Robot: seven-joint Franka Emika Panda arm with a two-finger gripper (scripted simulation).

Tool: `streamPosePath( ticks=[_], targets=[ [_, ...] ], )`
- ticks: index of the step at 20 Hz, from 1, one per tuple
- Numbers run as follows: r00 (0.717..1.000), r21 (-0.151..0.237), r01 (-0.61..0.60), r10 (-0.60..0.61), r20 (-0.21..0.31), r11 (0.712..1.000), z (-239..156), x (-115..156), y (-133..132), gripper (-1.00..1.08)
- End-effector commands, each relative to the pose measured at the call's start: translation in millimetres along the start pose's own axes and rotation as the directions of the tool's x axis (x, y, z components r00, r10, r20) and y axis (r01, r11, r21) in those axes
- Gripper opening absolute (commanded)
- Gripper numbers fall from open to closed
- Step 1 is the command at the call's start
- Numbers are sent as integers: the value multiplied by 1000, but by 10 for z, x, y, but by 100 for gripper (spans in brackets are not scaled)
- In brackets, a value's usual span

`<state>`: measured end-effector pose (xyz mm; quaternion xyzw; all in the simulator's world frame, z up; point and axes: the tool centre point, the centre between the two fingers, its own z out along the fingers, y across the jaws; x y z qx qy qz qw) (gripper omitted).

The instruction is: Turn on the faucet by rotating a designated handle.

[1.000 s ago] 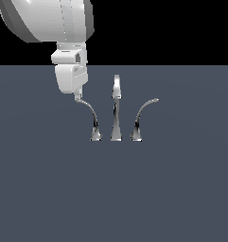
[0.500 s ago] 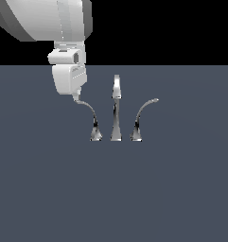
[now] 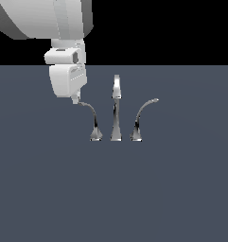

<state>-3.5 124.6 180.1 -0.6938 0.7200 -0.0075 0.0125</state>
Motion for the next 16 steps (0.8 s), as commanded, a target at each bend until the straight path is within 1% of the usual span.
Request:
streamPosePath(
  ticks=[1,2,15,16],
  targets=[
    [1000,-27,-7,7,-8,1000,90,79,126,-100],
    [1000,-1,0,0,-1,1000,0,6,23,-100],
    [1000,-26,-6,6,-7,1000,79,509,305,-100],
    [1000,-26,-6,6,-7,1000,79,509,305,-100]
  ],
)
